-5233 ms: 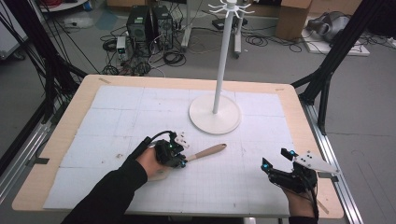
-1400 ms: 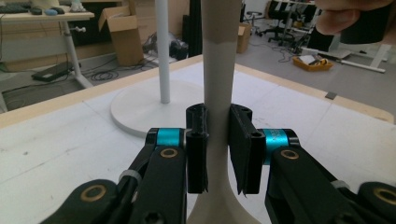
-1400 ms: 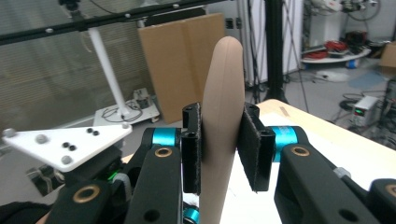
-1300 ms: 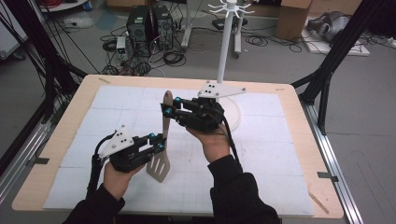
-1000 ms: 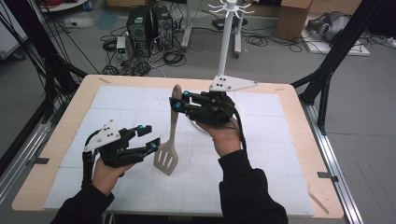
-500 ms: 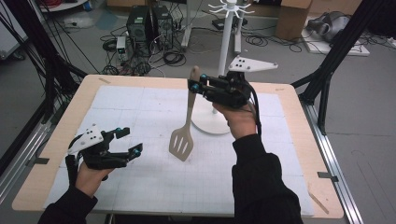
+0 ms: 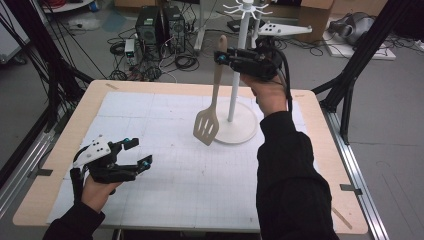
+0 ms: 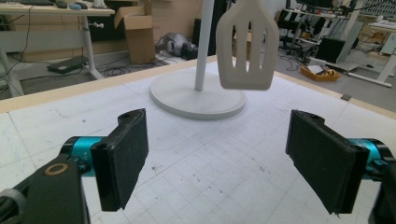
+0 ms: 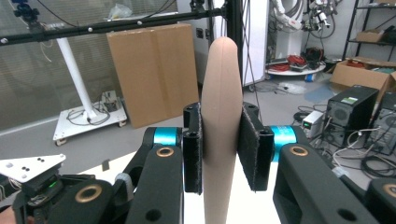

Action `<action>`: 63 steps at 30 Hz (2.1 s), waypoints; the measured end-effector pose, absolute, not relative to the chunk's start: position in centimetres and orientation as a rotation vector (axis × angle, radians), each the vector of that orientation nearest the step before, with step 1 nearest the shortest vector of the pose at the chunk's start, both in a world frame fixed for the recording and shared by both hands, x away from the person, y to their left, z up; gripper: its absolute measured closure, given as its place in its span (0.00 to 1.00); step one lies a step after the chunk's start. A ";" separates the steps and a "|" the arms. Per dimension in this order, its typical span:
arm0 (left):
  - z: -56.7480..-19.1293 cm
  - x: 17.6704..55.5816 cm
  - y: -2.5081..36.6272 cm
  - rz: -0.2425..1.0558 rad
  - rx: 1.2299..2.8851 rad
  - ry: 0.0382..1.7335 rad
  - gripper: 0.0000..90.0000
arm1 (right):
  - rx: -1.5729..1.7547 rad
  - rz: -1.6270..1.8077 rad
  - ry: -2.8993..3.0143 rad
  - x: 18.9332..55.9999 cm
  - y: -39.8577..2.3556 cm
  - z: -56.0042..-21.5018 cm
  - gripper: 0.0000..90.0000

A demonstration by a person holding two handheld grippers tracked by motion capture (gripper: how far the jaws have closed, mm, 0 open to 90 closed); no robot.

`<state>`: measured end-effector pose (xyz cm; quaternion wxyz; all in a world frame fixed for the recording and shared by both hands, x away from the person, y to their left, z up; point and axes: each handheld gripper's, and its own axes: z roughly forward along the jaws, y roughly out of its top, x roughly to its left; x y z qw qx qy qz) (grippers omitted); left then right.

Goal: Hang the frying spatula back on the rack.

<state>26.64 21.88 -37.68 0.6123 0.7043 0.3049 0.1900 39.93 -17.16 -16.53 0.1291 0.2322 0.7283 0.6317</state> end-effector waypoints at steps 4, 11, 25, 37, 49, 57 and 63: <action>-37.7 26.7 21.9 0.439 1.629 0.704 0.24 | 0.690 1.828 2.127 40.9 -18.0 -15.7 0.81; -37.7 26.7 21.9 0.439 1.625 0.702 0.24 | 0.719 1.810 2.109 42.0 -17.4 -14.7 0.81; -37.7 26.7 22.2 0.439 1.612 0.699 0.24 | 0.883 1.774 2.037 44.8 -15.6 -13.8 0.81; -37.7 26.7 22.4 0.427 1.601 0.700 0.24 | 0.994 1.744 1.991 45.5 -16.3 -14.1 0.81; -37.6 26.7 22.8 0.435 1.588 0.707 0.24 | 0.956 1.661 1.944 43.3 -17.0 -14.5 0.65; -37.7 26.8 23.2 0.432 1.579 0.719 0.24 | 0.838 1.627 1.955 38.5 -19.8 -17.4 0.43; -37.8 26.8 23.2 0.421 1.561 0.715 0.23 | 0.831 1.689 1.992 34.5 -23.4 -23.1 0.29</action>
